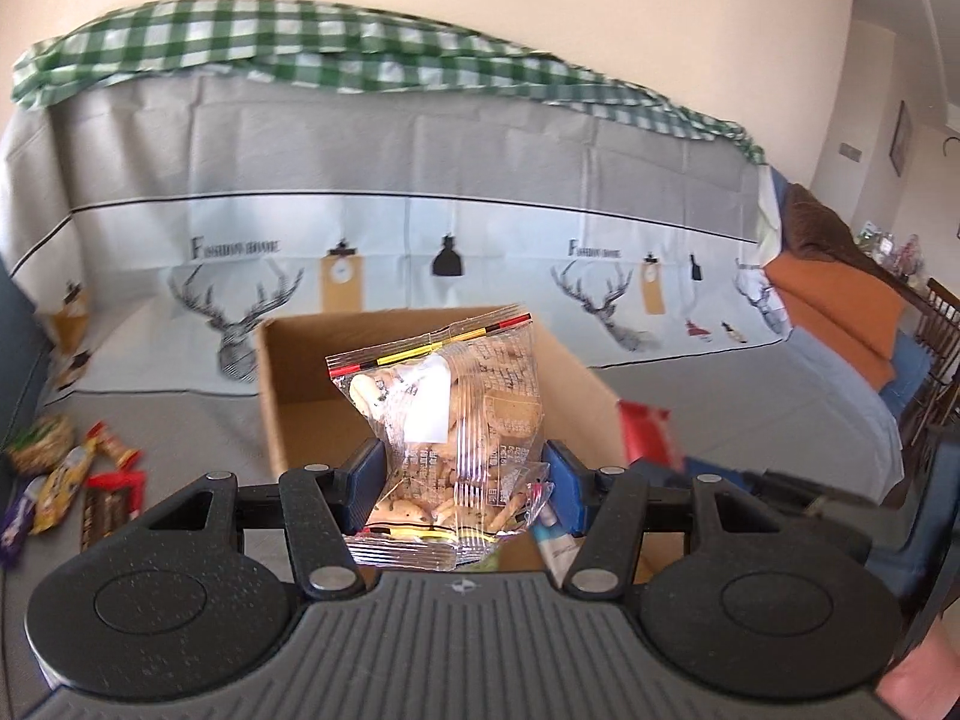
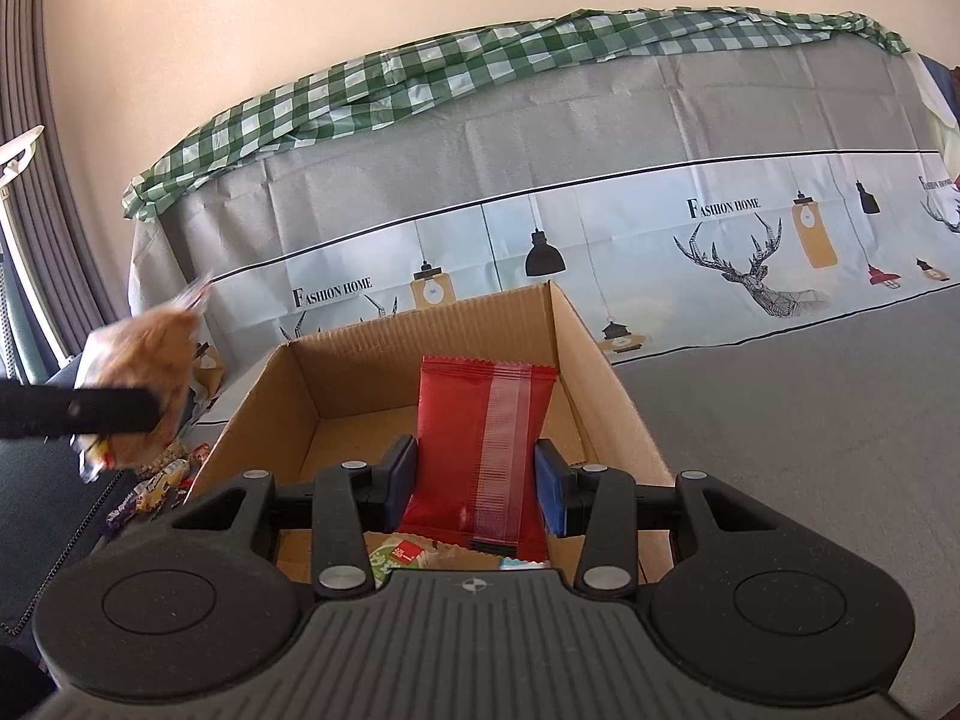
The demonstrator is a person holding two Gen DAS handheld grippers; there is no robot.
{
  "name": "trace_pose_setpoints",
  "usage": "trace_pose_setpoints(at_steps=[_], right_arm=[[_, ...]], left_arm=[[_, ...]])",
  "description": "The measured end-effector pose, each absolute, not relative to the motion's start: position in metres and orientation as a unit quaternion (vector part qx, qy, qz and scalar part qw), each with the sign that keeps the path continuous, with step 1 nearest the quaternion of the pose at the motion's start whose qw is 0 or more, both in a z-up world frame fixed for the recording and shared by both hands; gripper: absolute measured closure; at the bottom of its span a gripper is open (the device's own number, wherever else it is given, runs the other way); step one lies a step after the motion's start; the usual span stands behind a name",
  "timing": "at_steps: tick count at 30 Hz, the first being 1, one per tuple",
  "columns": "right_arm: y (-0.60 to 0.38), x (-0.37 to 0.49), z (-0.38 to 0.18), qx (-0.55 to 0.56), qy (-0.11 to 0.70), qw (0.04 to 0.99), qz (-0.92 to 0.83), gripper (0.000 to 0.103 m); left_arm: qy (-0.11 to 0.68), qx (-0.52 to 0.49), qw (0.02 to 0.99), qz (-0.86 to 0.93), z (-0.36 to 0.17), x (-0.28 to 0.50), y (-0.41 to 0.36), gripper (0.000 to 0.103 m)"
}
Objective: Organize snacks
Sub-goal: 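Open both grippers to drop the red bar and cookie bag into the box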
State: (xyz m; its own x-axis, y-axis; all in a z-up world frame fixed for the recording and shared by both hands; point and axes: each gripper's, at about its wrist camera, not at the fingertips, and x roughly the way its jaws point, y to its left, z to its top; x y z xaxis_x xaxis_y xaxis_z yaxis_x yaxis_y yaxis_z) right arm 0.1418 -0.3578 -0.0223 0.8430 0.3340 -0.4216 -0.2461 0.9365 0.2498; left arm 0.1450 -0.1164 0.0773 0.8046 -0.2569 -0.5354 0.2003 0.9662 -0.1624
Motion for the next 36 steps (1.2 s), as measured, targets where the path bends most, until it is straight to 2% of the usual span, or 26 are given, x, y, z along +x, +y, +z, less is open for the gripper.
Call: trace_pose_setpoints(at_steps=[13, 16, 18, 20, 21, 26, 36], right_arm=[[-0.358, 0.143, -0.022, 0.09, 0.24, 0.955, 0.151, 0.059], [-0.358, 0.147, -0.023, 0.089, 0.249, 0.953, 0.149, 0.056], [-0.358, 0.149, -0.023, 0.088, 0.255, 0.952, 0.146, 0.054], [-0.357, 0.149, -0.023, 0.086, 0.257, 0.952, 0.144, 0.043], [-0.356, 0.149, -0.023, 0.085, 0.256, 0.952, 0.143, 0.041], [-0.357, 0.149, -0.023, 0.084, 0.256, 0.953, 0.141, 0.037], [-0.352, 0.151, -0.023, 0.069, 0.262, 0.953, 0.133, 0.036]], left_arm=[[0.286, -0.059, 0.948, -0.125, 0.083, 0.159, -0.133, 0.04], [0.291, -0.062, 0.946, -0.127, 0.082, 0.161, -0.134, 0.039], [0.292, -0.062, 0.946, -0.125, 0.082, 0.161, -0.135, 0.031], [0.291, -0.062, 0.946, -0.124, 0.082, 0.161, -0.135, 0.029], [0.292, -0.062, 0.946, -0.124, 0.081, 0.161, -0.135, 0.029], [0.298, -0.068, 0.945, -0.119, 0.075, 0.158, -0.13, 0.029], [0.302, -0.092, 0.942, -0.11, 0.064, 0.14, -0.111, 0.031]])
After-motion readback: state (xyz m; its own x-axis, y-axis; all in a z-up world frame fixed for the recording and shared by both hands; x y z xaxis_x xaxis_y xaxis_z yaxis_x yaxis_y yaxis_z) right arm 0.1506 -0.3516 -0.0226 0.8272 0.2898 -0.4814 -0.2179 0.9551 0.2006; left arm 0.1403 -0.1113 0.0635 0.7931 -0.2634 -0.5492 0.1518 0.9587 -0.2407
